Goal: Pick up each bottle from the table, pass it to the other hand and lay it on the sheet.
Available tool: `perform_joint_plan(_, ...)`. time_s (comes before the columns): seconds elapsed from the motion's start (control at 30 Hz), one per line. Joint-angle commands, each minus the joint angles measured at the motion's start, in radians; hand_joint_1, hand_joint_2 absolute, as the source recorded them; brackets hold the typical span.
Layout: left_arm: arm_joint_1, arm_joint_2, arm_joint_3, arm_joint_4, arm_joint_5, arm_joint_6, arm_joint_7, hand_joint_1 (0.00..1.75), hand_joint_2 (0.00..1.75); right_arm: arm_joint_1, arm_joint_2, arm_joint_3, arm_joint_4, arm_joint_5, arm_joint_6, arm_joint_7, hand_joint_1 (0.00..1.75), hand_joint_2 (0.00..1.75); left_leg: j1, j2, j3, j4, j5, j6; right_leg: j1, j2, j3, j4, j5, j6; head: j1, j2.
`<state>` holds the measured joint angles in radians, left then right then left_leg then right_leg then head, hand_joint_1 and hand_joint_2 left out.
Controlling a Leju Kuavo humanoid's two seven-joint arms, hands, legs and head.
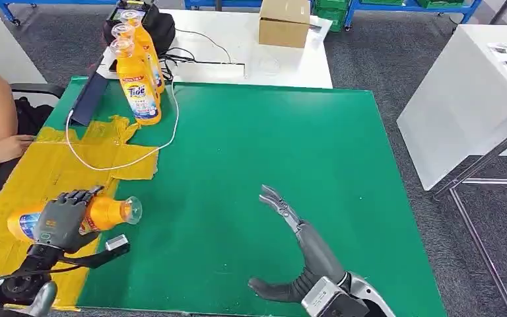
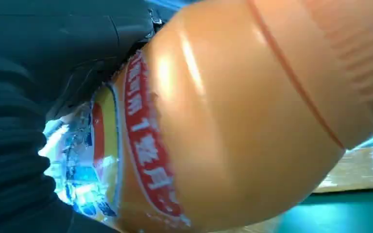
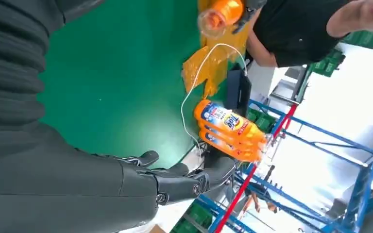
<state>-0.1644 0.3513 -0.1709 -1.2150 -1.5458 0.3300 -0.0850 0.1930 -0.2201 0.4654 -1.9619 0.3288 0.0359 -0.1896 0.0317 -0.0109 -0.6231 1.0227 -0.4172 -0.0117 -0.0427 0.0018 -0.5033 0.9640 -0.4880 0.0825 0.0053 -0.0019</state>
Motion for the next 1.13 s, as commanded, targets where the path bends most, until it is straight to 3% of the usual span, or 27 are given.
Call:
perform_joint_plan(0.03,-0.035,0.083,-0.142,-0.003,-0.025,0.033,0.202,0.0,1.75,-0.035,0.007,-0.007,0.046,0.013,0.011,0.017,0.0,1.75,0.0,0.001,0.004,-0.002,-0.001,0.002,0.001,-0.001,0.005,-0.002,-0.001,-0.006,0.0,0.0)
perform_joint_plan(0.07,-0.044,0.122,-0.195,-0.018,-0.025,0.033,0.27,0.0,1.75,-0.033,0.006,-0.005,0.045,0.019,0.01,0.019,0.0,1.75,0.0,0.0,0.002,0.0,-0.001,0.002,0.001,-0.001,0.002,-0.001,-0.001,-0.004,0.0,0.0)
perform_joint_plan(0.1,-0.047,0.167,-0.27,-0.045,-0.025,0.036,0.348,0.0,0.0,-0.028,0.005,-0.006,0.039,0.025,0.006,0.021,0.0,1.75,0.0,0.0,0.003,-0.001,-0.001,0.002,0.001,-0.001,0.003,-0.001,-0.001,-0.006,0.0,0.0)
perform_joint_plan(0.27,0.033,0.161,-0.22,-0.226,-0.025,0.054,0.325,0.0,0.0,0.016,-0.007,-0.031,-0.006,0.037,-0.027,0.019,0.0,1.75,0.0,0.001,0.003,-0.001,-0.001,0.002,0.001,0.0,0.001,-0.001,-0.001,-0.006,0.0,0.0)
perform_joint_plan(0.4,0.051,0.105,-0.18,-0.359,-0.025,0.043,0.292,0.0,0.0,0.051,-0.018,-0.053,-0.027,0.045,-0.044,0.025,0.0,1.75,0.0,-0.001,0.002,0.0,-0.002,0.003,0.001,-0.003,0.002,-0.001,-0.002,-0.005,0.0,0.0)
perform_joint_plan(0.5,0.094,-0.066,-0.052,-0.426,0.058,0.102,0.087,0.0,0.0,0.067,-0.011,-0.054,-0.044,0.071,-0.067,0.008,0.0,1.75,-0.001,-0.002,0.002,-0.001,-0.001,0.003,0.0,-0.003,0.003,-0.002,-0.001,-0.005,0.0,0.0)
perform_joint_plan(0.53,0.101,-0.146,-0.008,-0.464,0.241,0.062,-0.035,0.0,0.0,0.084,-0.004,-0.056,-0.059,0.127,-0.099,0.0,0.0,0.0,-0.001,-0.001,0.001,-0.001,0.0,0.002,0.0,-0.002,0.0,-0.001,-0.001,-0.003,0.0,0.0)
perform_joint_plan(0.57,0.101,-0.184,0.021,-0.496,0.271,0.031,-0.071,0.0,0.0,0.099,-0.009,-0.047,-0.076,0.143,-0.113,-0.003,0.0,0.0,-0.001,-0.001,0.002,-0.001,-0.001,0.003,0.0,-0.002,0.001,-0.002,-0.001,-0.004,0.0,0.0)
perform_joint_plan(0.6,0.109,-0.225,0.02,-0.547,0.468,-0.026,-0.182,0.0,0.0,0.108,0.008,-0.048,-0.094,0.153,-0.14,-0.044,0.0,0.0,-0.002,-0.004,0.0,-0.001,0.0,0.002,-0.001,-0.005,0.001,-0.001,-0.001,-0.003,0.0,0.0)
perform_joint_plan(0.63,0.13,-0.22,0.028,-0.597,0.665,-0.113,-0.286,0.0,0.0,0.105,0.041,-0.058,-0.101,0.12,-0.145,-0.095,0.0,0.0,-0.001,-0.004,0.001,0.0,-0.001,0.003,0.0,-0.005,0.002,-0.002,-0.001,-0.005,0.0,0.0)
perform_joint_plan(0.8,0.168,-0.225,0.077,-0.633,0.679,-0.144,-0.319,0.0,0.0,0.078,0.071,-0.066,-0.096,0.127,-0.121,-0.083,0.0,0.0,-0.002,0.005,0.001,-0.001,-0.001,0.002,0.0,0.004,0.003,-0.001,0.0,-0.005,0.0,0.0)
perform_joint_plan(0.9,0.165,-0.228,0.081,-0.623,0.68,-0.144,-0.326,0.0,0.0,0.08,0.07,-0.068,-0.094,0.127,-0.121,-0.085,0.0,0.0,-0.001,0.001,0.005,-0.001,-0.001,0.002,0.001,0.0,0.01,-0.002,-0.001,-0.004,0.0,0.0)
perform_joint_plan(1.0,0.162,-0.236,0.082,-0.623,0.705,-0.149,-0.361,0.0,0.0,0.084,0.075,-0.073,-0.095,0.117,-0.12,-0.098,0.0,0.0,-0.001,0.001,0.005,-0.002,-0.001,0.002,0.001,0.0,0.003,-0.002,0.0,-0.006,0.0,0.0)
perform_joint_plan(1.13,0.193,-0.308,0.127,-0.686,1.0,-0.357,-0.45,0.0,0.0,0.081,0.136,-0.139,-0.121,0.091,-0.095,-0.138,0.0,0.0,0.0,0.002,0.003,0.0,-0.001,0.002,0.001,0.002,0.001,-0.001,-0.001,-0.004,0.0,0.0)
